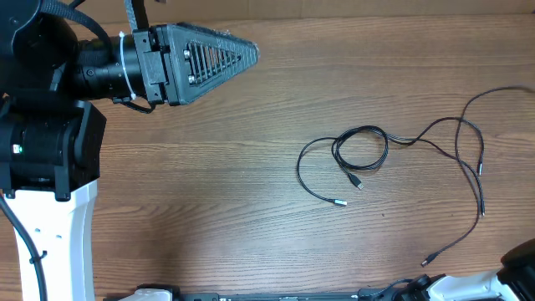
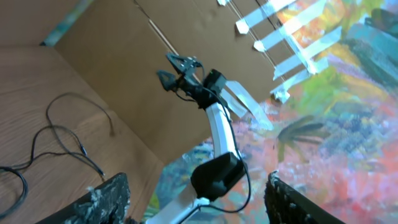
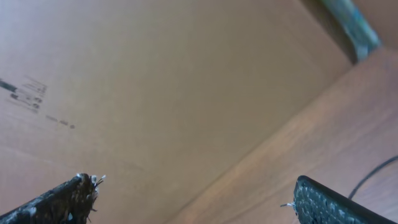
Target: Untangle cables
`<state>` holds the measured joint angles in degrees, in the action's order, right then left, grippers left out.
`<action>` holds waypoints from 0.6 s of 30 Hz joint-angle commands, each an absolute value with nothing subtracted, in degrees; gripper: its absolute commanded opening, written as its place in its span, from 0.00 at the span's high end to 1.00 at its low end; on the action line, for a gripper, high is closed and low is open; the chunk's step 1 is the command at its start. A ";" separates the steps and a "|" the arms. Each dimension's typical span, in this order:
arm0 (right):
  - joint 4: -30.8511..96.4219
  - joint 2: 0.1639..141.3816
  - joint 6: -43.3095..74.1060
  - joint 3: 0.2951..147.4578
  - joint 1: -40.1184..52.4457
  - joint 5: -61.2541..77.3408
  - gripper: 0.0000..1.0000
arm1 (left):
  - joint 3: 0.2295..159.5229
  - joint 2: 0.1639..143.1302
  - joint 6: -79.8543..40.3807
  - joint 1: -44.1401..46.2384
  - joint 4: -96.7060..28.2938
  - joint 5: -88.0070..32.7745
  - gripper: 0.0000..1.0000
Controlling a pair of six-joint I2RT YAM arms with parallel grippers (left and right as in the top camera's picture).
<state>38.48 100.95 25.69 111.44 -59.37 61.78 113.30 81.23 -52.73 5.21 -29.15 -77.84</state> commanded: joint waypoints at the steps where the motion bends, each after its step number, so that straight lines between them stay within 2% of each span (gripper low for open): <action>1: 42.28 102.06 21.52 112.46 -58.61 59.53 0.00 | 114.10 81.87 -50.96 4.84 -29.58 -80.01 0.30; 5: 56.05 102.98 13.47 112.36 -55.90 50.22 0.00 | 114.10 81.97 -50.94 4.84 -29.85 -80.27 0.30; 10: 67.48 103.00 3.20 108.40 -50.02 40.12 0.00 | 114.10 81.97 -50.98 4.86 -29.85 -80.64 0.29; 15: 66.54 103.02 -7.77 100.16 -41.82 38.44 0.00 | 114.10 81.97 -50.96 4.91 -29.85 -82.81 0.28; 18: 62.96 103.02 -7.73 95.31 -37.39 29.34 0.00 | 114.10 81.97 -51.09 4.91 -29.85 -84.75 0.27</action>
<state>64.47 102.83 -2.22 98.59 -40.58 38.44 113.30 81.71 -52.10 5.21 -30.00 -81.49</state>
